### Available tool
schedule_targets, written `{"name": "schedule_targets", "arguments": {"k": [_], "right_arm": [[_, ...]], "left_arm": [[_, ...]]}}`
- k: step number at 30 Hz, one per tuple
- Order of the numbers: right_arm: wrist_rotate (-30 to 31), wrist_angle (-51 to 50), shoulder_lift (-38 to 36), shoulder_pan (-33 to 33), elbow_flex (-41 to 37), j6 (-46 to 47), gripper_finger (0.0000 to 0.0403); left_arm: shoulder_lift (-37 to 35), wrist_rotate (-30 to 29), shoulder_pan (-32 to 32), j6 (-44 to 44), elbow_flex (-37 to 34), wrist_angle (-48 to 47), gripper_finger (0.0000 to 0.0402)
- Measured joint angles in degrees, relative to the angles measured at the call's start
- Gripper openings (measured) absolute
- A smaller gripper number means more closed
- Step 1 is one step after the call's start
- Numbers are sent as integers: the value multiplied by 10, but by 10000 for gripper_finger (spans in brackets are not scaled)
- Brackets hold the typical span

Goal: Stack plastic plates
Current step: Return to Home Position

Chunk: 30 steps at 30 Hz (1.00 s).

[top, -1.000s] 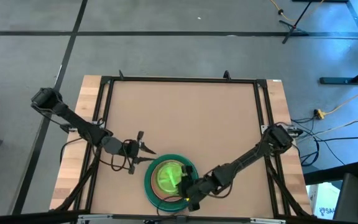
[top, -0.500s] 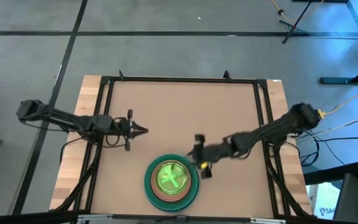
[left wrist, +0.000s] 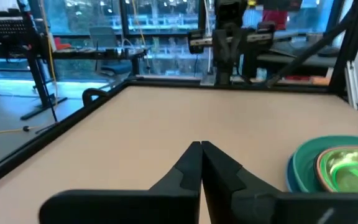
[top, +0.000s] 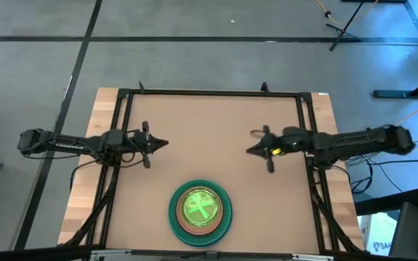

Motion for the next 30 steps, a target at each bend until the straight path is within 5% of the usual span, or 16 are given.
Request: {"name": "schedule_targets", "arguments": {"k": [4, 9, 17, 23, 30], "right_arm": [[-12, 1, -115, -37, -64, 1, 10], [45, -5, -259, -40, -141, 33, 15], [70, -119, -441, -40, -186, 56, 16], [70, -172, -532, -40, -187, 29, 16], [56, -190, -523, -40, -186, 30, 16]], "left_arm": [[-16, -4, 0, -6, -4, 1, 3], [-23, -4, 0, -6, -4, 1, 3], [-25, 10, 0, -4, -4, -14, 4], [-34, -33, 0, -21, -4, -15, 4], [-33, -101, 0, -11, -4, -34, 4]]}}
